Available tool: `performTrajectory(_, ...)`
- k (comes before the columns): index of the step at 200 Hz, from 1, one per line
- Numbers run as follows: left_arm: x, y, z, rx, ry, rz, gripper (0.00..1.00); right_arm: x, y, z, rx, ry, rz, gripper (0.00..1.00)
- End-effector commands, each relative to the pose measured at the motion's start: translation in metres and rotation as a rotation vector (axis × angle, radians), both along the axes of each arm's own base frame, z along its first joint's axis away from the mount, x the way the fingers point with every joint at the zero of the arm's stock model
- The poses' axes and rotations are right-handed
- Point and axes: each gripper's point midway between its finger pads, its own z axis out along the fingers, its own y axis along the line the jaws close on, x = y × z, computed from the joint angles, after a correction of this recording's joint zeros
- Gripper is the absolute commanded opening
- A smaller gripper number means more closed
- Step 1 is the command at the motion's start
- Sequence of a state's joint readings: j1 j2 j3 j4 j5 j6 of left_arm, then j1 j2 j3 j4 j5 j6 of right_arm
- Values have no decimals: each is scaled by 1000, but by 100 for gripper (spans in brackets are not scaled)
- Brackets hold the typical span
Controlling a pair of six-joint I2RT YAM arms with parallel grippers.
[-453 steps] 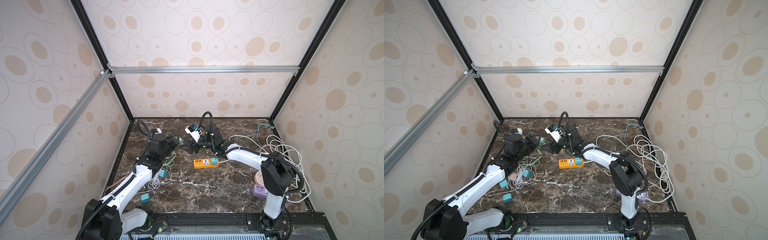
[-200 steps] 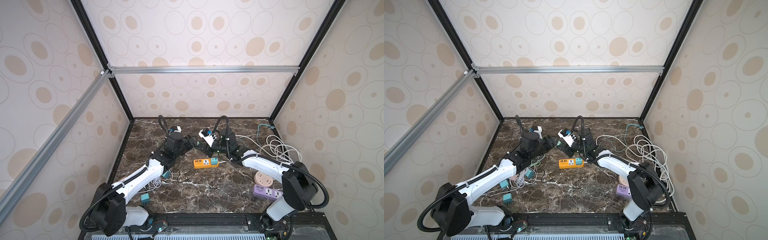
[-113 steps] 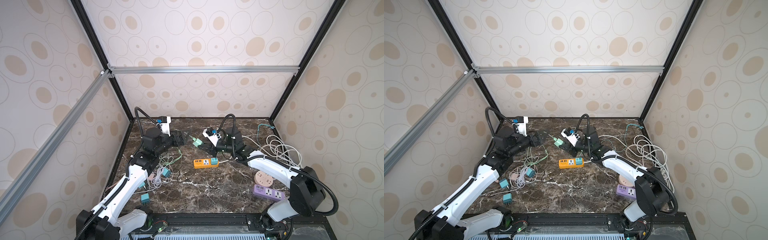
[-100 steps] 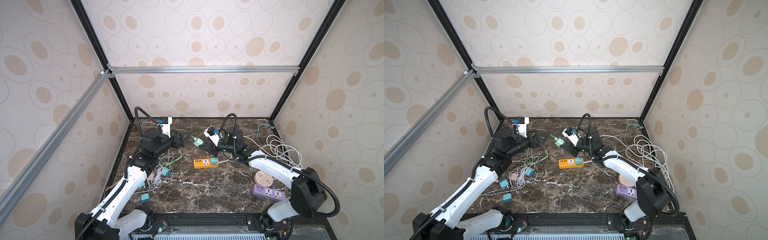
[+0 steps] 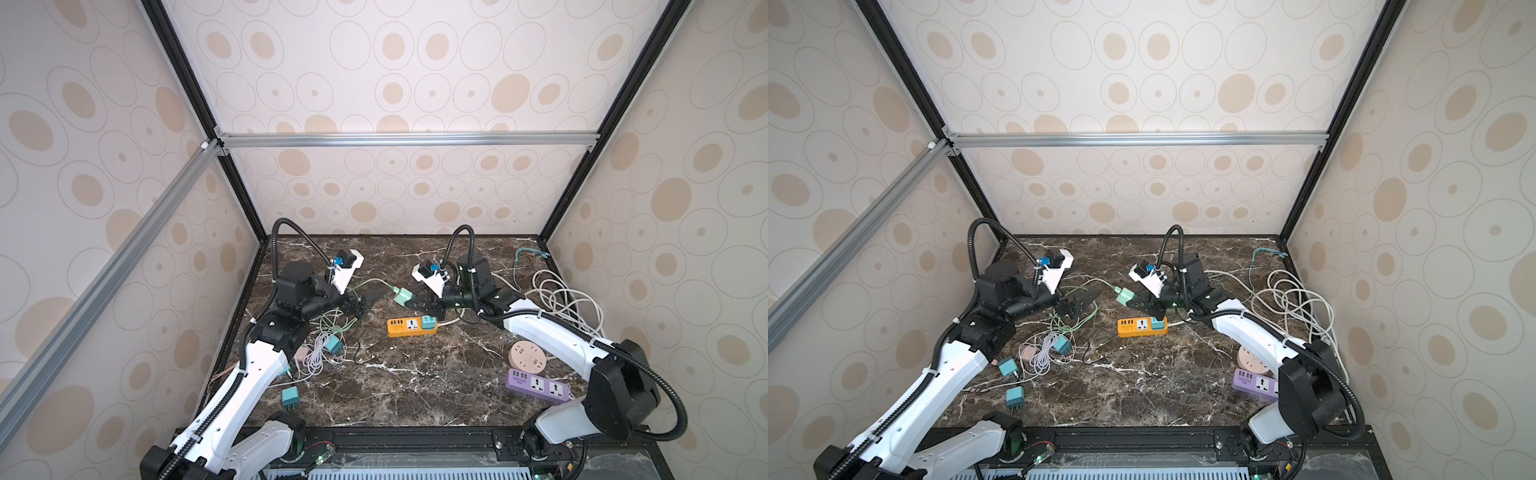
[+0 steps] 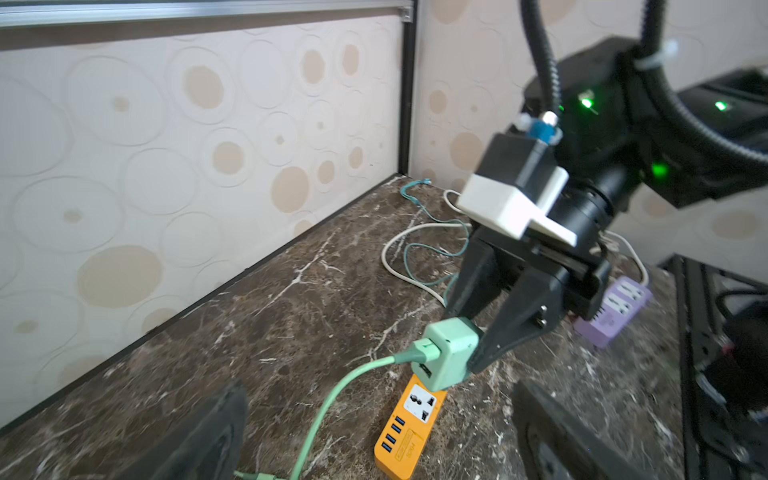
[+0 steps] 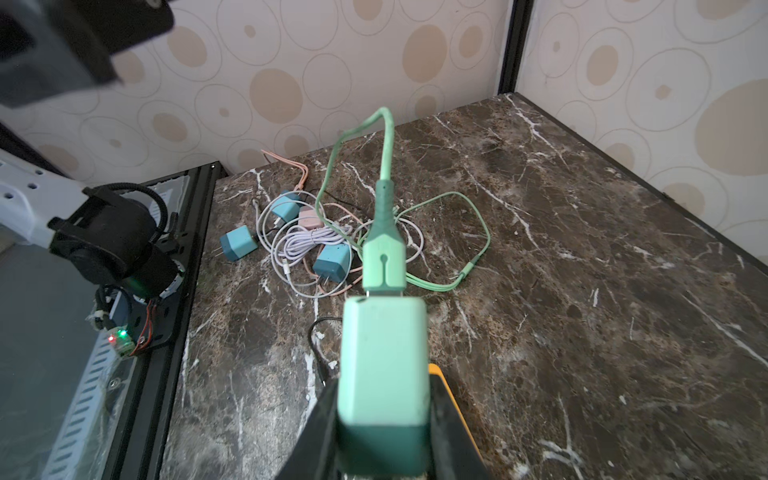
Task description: Insert the plug
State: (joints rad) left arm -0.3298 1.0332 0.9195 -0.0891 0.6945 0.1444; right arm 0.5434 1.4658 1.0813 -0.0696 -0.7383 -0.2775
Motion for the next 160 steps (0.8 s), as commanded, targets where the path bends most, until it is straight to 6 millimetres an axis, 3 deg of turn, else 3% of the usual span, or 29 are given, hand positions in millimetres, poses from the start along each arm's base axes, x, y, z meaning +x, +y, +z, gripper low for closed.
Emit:
performTrajectory(1, -26, -16, -5, 44, -91, -211, 98, -16, 1, 26, 41, -60, 91, 0)
performTrajectory(36, -30, -23, -10, 46, -94, -288, 97, -27, 1, 31, 46, -71, 152, 0)
performTrajectory(66, -42, -35, -16, 48, -75, -393, 91, -37, 3, 37, 49, -80, 214, 0)
performTrajectory(106, -37, -39, -23, 52, -43, -403, 83, -53, 6, 44, 46, -130, 300, 0)
performTrajectory(137, -46, -45, -23, 15, -20, -479, 65, -58, 9, 45, 37, -173, 333, 0)
performTrajectory(160, -48, -48, -26, 5, -13, -506, 58, -61, 13, 48, 40, -185, 364, 0)
